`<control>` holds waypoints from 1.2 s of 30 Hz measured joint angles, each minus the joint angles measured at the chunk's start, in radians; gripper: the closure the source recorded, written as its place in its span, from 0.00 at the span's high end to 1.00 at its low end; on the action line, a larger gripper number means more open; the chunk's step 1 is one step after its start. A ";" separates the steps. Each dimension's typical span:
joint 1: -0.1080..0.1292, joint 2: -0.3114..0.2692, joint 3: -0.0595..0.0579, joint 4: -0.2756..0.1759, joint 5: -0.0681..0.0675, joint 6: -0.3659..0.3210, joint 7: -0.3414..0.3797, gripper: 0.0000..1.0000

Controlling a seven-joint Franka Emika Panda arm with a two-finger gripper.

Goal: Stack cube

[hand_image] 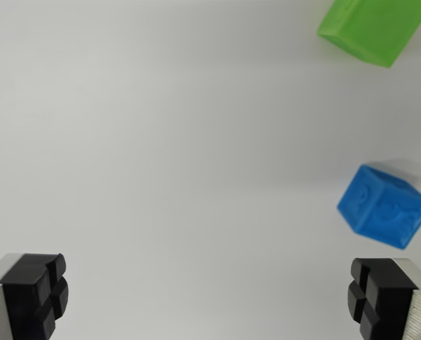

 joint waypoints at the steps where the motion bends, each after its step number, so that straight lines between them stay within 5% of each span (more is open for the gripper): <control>1: -0.002 0.005 -0.002 0.001 0.001 0.005 0.003 1.00; 14: -0.031 0.078 -0.028 0.032 0.015 0.061 0.038 1.00; 36: -0.090 0.246 -0.072 0.138 0.059 0.154 0.111 1.00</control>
